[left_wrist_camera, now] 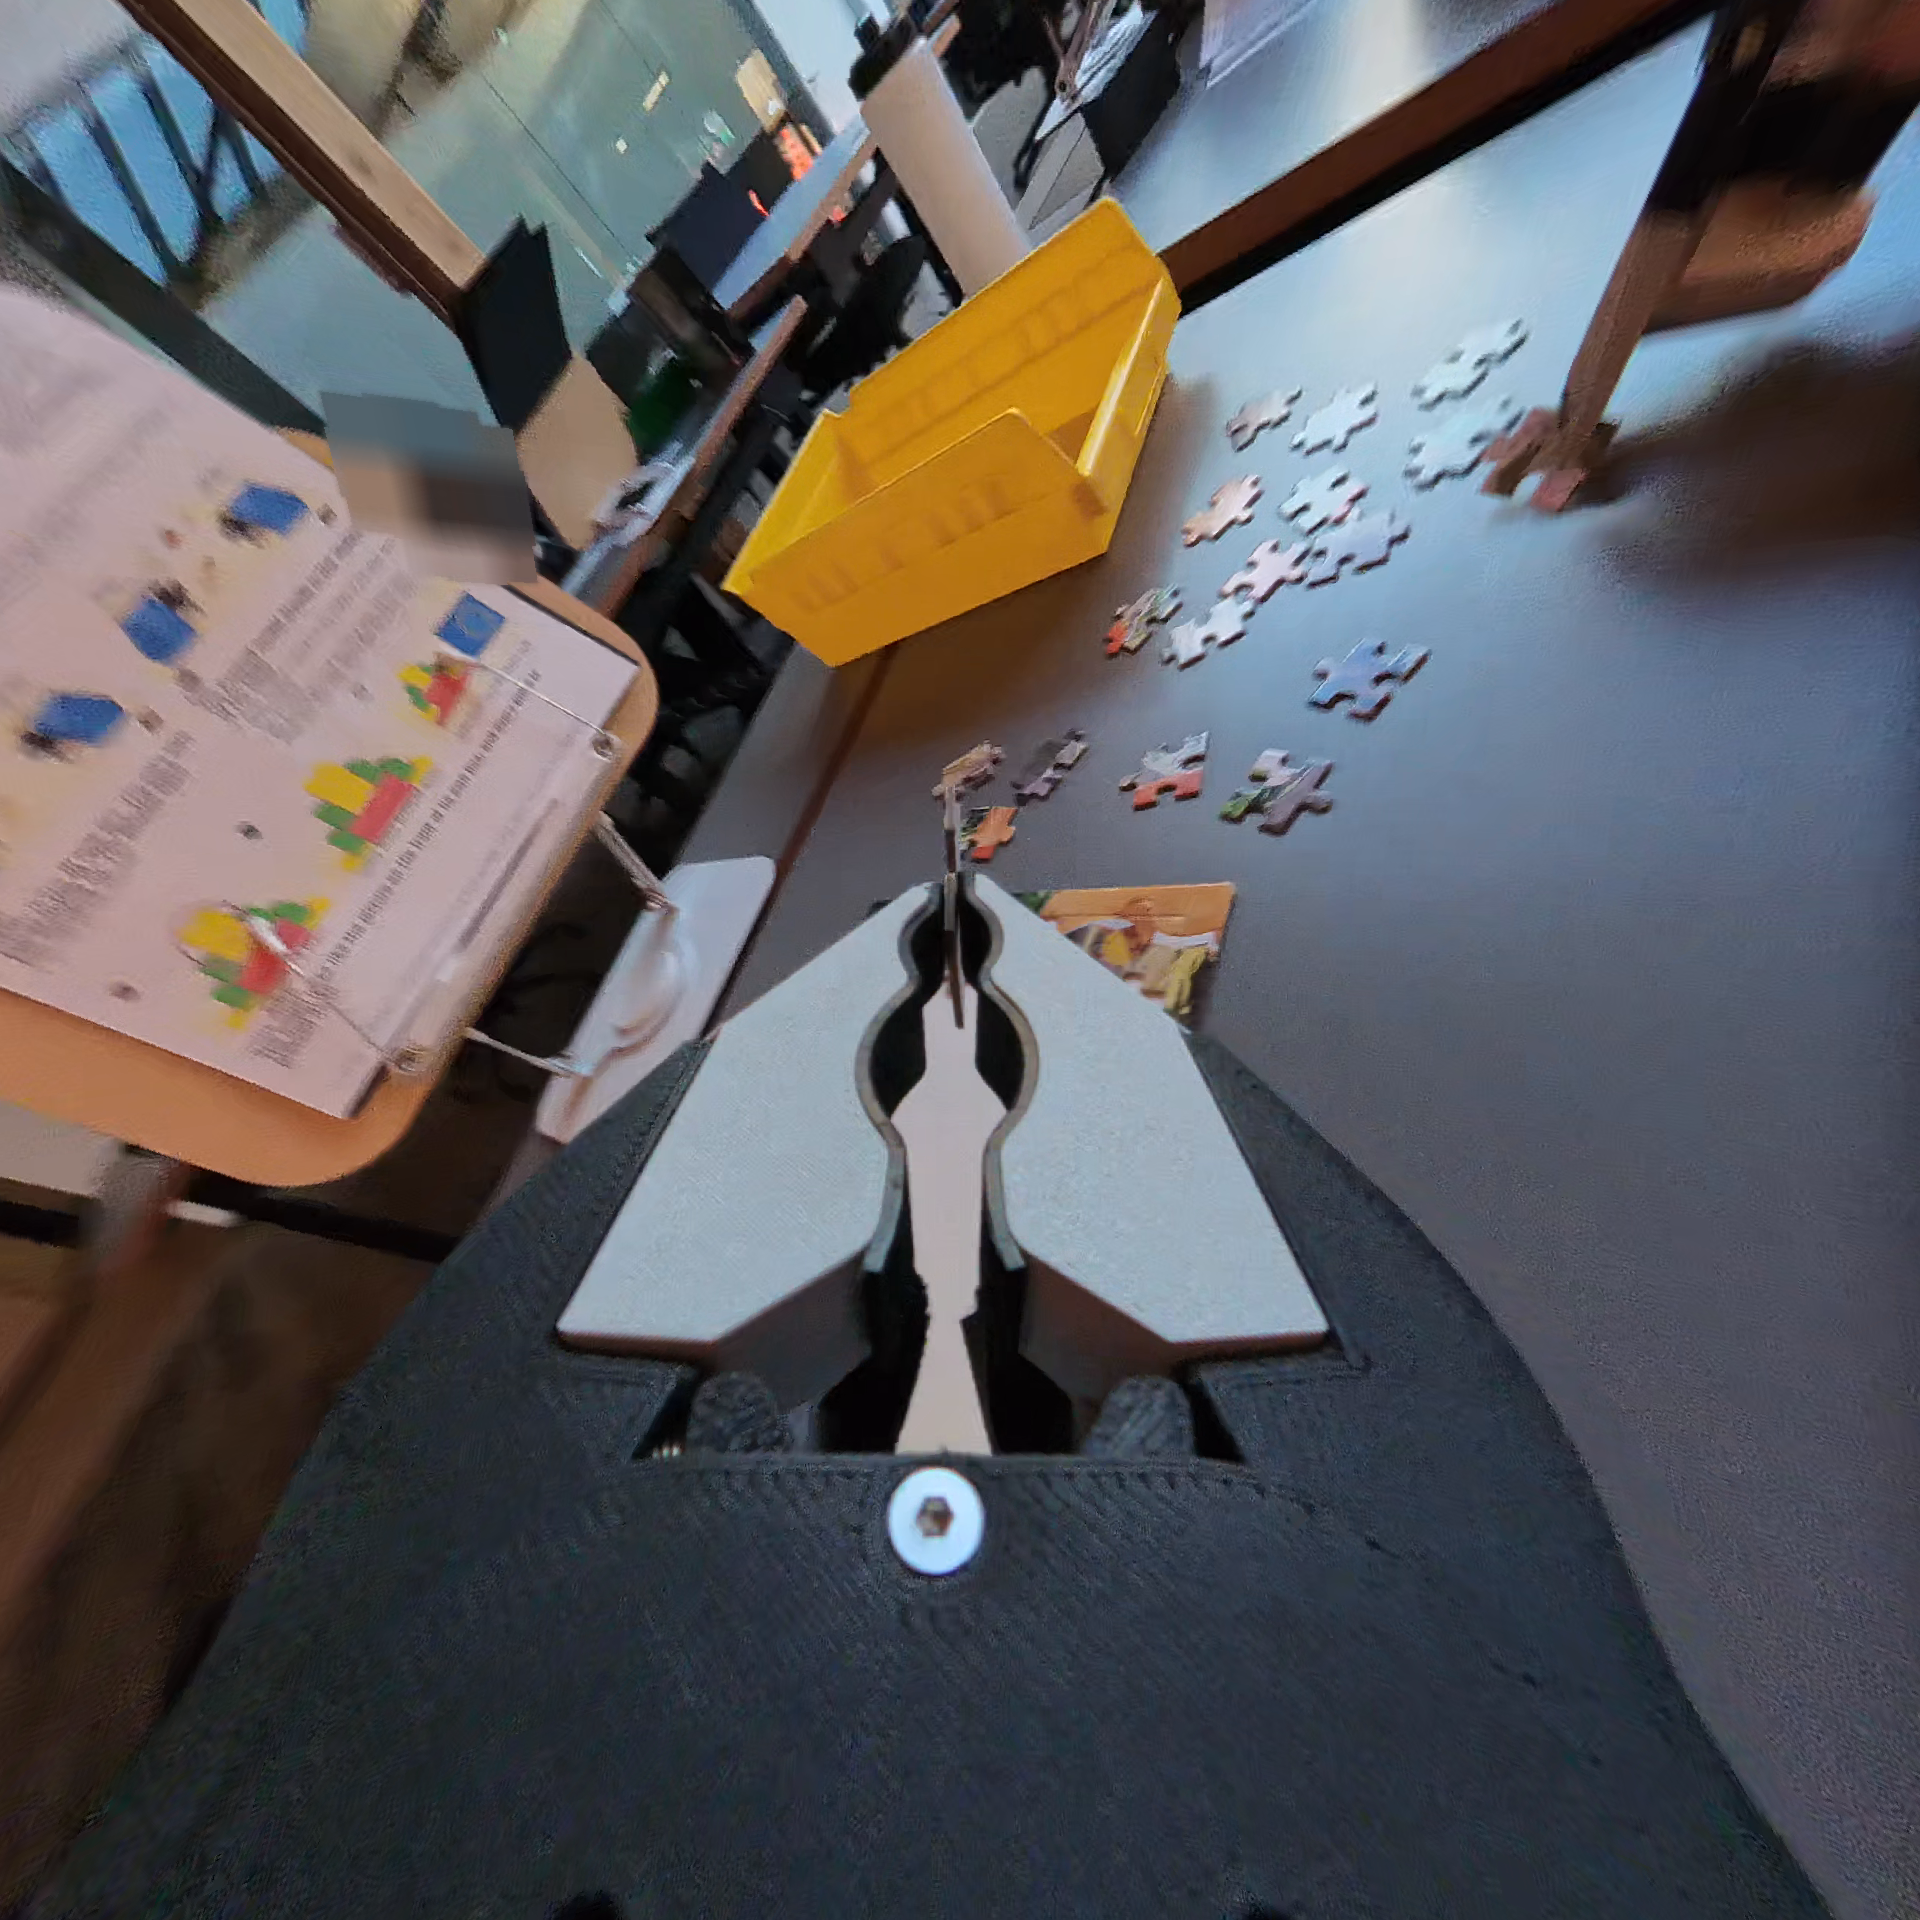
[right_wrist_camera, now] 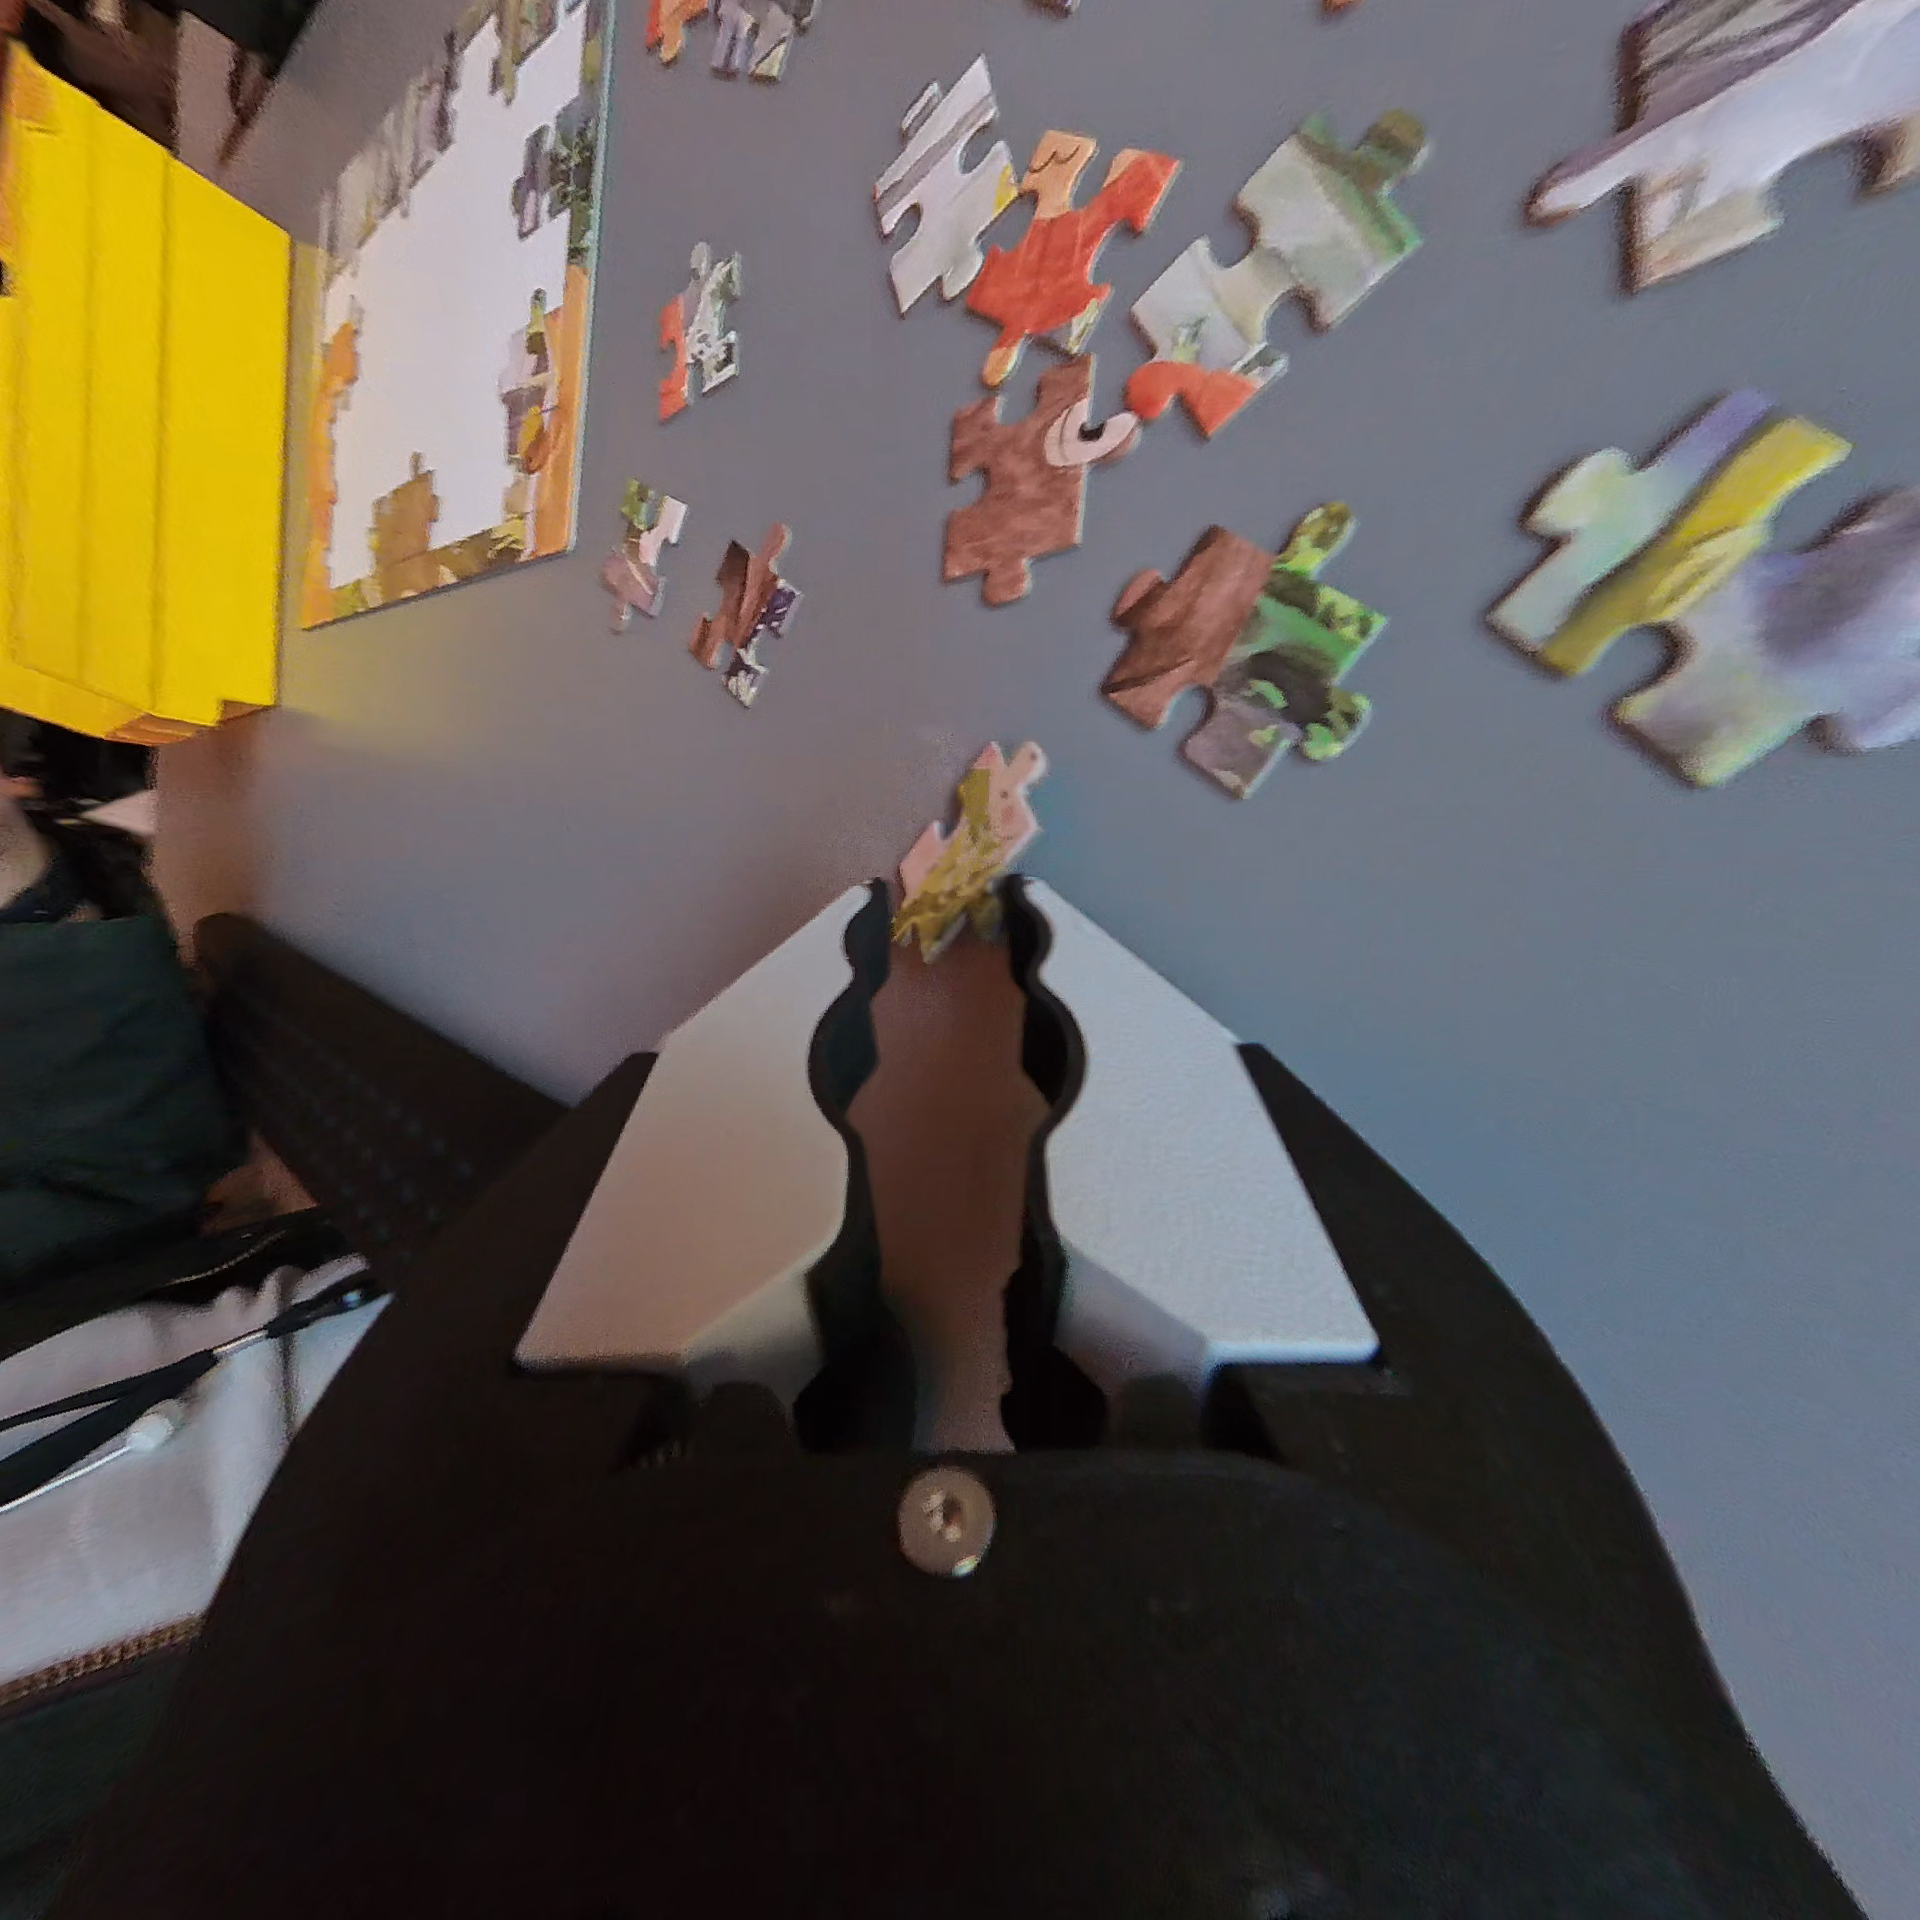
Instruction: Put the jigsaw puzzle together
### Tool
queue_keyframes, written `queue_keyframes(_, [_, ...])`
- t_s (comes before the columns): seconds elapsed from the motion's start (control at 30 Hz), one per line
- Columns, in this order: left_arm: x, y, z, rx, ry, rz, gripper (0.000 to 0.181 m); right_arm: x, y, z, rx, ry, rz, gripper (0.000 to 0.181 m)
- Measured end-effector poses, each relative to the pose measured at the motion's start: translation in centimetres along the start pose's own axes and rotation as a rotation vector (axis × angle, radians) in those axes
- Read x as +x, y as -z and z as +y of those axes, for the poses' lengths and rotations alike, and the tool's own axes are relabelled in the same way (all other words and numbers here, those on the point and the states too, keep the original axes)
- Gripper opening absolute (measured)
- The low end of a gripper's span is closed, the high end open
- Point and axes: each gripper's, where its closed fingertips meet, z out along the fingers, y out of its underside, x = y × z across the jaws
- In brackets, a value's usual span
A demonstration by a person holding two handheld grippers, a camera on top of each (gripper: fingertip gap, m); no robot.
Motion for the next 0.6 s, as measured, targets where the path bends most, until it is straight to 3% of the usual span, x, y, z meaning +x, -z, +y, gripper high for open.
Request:
queue_keyframes(0.03, [0.6, -0.5, 0.2, -0.012, -0.068, -0.014, 0.000, 0.4, 0.8, -0.4, 0.021, 0.022, 0.050, 0.034])
queue_keyframes(0.17, [3.2, -2.1, 1.3, -0.022, -0.224, 0.000, 0.000, 0.0, 4.0, -3.1, 0.167, 0.176, 0.208, 0.042])
queue_keyframes(0.2, [3.5, -2.2, 1.4, -0.010, -0.254, -0.017, 0.000, -2.4, 4.1, -4.2, 0.233, 0.240, 0.141, 0.042])
queue_keyframes(0.3, [3.6, -1.6, 1.3, 0.027, -0.426, -0.119, 0.000, -13.3, 2.3, -6.0, 0.363, 0.235, -0.340, 0.032])
queue_keyframes(0.4, [4.1, -0.8, 1.5, 0.027, -0.606, -0.191, 0.000, -19.9, -2.7, -5.4, 0.152, 0.076, -0.659, 0.040])
queue_keyframes(0.5, [4.6, -0.4, 1.6, 0.038, -0.682, -0.225, 0.000, -24.1, -7.7, -5.0, -0.043, 0.082, -0.761, 0.042])
queue_keyframes(0.6, [4.7, -0.1, 1.0, 0.077, -0.701, -0.257, 0.000, -25.8, -11.5, -4.9, -0.230, 0.077, -0.788, 0.040])
